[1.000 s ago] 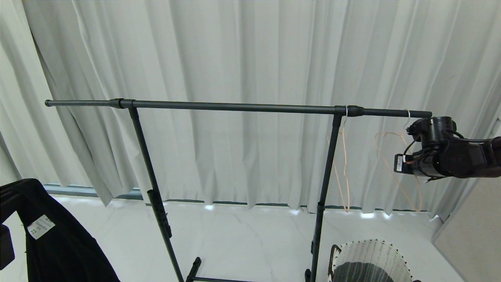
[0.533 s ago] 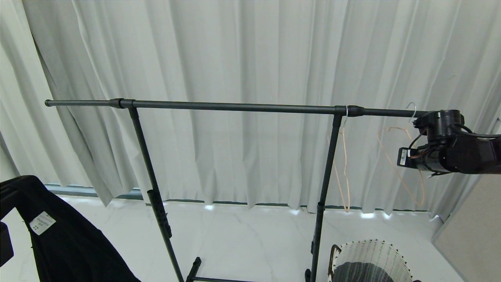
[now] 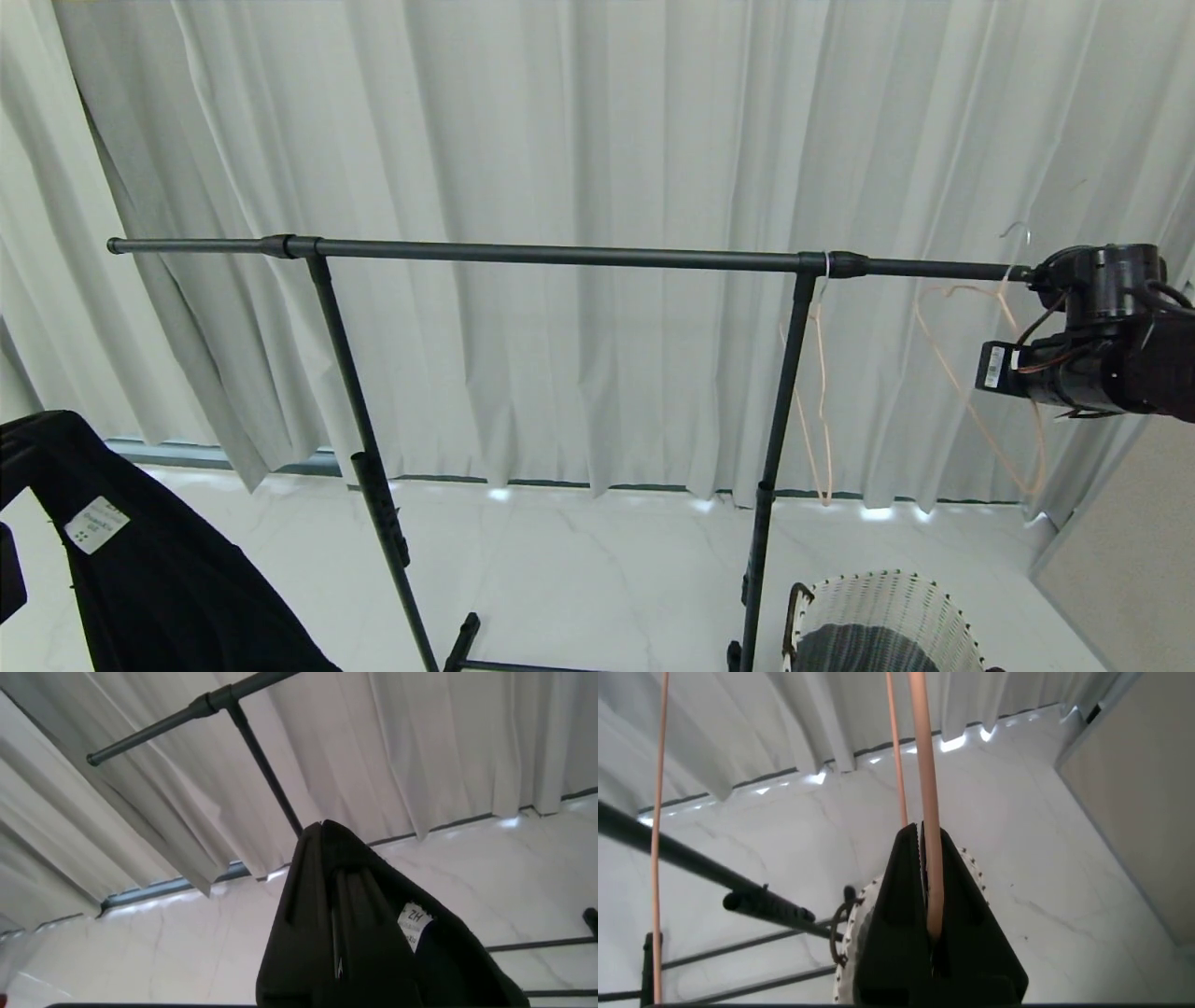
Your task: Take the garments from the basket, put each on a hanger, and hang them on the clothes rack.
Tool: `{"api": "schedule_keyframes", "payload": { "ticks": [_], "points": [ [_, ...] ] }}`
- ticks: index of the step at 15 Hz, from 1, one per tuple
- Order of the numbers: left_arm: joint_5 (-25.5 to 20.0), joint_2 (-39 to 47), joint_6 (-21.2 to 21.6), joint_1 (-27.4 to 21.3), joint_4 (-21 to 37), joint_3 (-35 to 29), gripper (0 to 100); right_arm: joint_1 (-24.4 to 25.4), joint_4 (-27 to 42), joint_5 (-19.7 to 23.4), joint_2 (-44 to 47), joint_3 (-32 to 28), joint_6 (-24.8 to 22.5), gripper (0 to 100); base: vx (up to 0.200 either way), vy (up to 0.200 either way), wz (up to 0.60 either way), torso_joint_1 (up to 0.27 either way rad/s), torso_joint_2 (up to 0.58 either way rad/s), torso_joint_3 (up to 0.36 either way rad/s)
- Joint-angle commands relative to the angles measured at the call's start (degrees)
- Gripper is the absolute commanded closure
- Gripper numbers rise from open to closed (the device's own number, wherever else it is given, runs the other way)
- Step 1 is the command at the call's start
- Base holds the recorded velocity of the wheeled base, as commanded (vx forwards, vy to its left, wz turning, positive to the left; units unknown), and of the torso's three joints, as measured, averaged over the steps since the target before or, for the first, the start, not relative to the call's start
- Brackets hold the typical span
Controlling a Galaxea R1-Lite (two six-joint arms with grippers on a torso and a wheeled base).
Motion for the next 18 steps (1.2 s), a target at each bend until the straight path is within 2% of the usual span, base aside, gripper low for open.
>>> {"api": "schedule_keyframes", "payload": {
  "ticks": [1, 5, 10, 13, 15, 18],
  "points": [
    [0.7, 0.2, 0.0, 0.1, 0.0, 0.0, 100, 0.1, 0.0, 0.3, -5.6, 3.2, -0.1, 100, -0.200, 0.000, 0.00, 0.002, 0.00, 0.007],
    [0.8, 0.3, 0.1, 0.1, 0.0, 0.1, 100, 0.1, 0.1, 0.5, -11.6, 8.9, -0.3, 100, -0.200, 0.000, 0.00, 0.004, 0.00, 0.002],
    [0.8, 0.3, 0.0, 0.1, 0.0, 0.5, 100, 2.4, 0.3, 0.6, -19.2, 17.1, -0.7, 100, -0.200, 0.000, 0.00, -0.001, 0.00, 0.004],
    [0.8, 0.1, 0.0, 0.1, 0.0, 0.6, 100, 5.9, 1.1, 0.6, -23.2, 19.4, -0.8, 100, 0.000, 0.000, 0.00, 0.000, 0.00, 0.000],
    [2.3, 0.4, 0.1, 2.1, 0.0, 1.5, 100, 9.0, 3.1, 0.6, -25.9, 19.6, -0.8, 100, 0.000, 0.000, 0.00, 0.000, 0.00, 0.000],
    [4.0, 0.5, 0.1, 3.4, 0.0, 1.5, 100, 12.8, 3.5, 0.6, -28.9, 19.9, -0.8, 100, 0.000, 0.200, 0.00, 0.007, 0.00, 0.004]
  ]
}}
